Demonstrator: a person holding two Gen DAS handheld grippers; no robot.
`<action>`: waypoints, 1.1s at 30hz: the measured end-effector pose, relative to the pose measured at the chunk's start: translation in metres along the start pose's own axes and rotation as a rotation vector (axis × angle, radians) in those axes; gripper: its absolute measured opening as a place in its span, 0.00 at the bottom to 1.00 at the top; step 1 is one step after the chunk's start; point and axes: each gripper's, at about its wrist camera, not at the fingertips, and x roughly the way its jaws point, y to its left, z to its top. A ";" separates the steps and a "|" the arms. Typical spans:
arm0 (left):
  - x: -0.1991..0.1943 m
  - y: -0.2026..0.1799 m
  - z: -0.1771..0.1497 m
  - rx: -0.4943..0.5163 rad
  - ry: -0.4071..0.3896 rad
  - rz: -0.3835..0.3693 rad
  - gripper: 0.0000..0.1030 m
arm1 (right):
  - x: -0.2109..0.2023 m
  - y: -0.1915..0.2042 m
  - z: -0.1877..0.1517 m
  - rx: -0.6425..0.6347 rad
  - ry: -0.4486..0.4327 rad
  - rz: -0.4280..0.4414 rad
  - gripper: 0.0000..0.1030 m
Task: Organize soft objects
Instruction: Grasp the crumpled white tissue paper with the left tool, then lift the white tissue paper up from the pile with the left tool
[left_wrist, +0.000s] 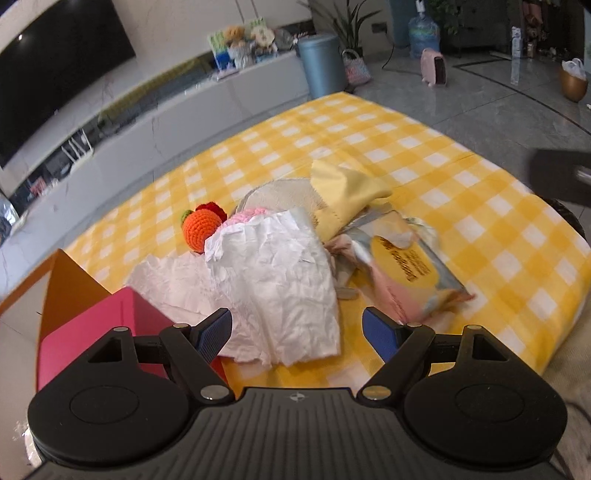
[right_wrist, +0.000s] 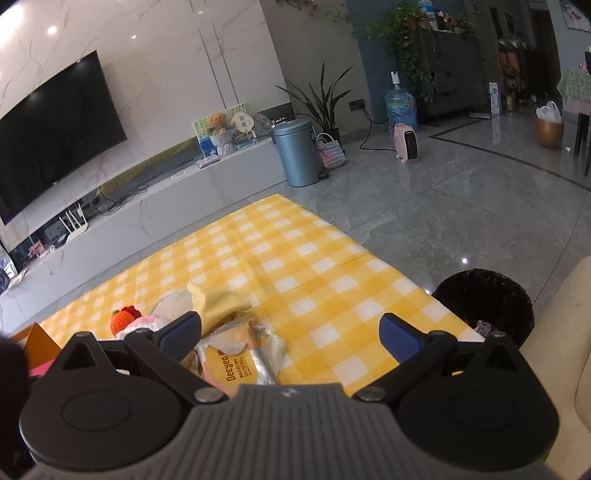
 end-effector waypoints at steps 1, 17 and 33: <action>0.006 0.000 0.003 0.003 0.018 0.017 0.92 | 0.001 0.000 0.000 0.002 0.000 0.002 0.98; 0.064 0.006 0.027 0.025 0.154 0.071 0.85 | 0.010 -0.004 -0.002 0.041 0.032 0.040 0.98; 0.031 0.018 0.010 0.097 0.124 -0.029 0.19 | 0.018 -0.008 -0.003 0.065 0.072 0.044 0.98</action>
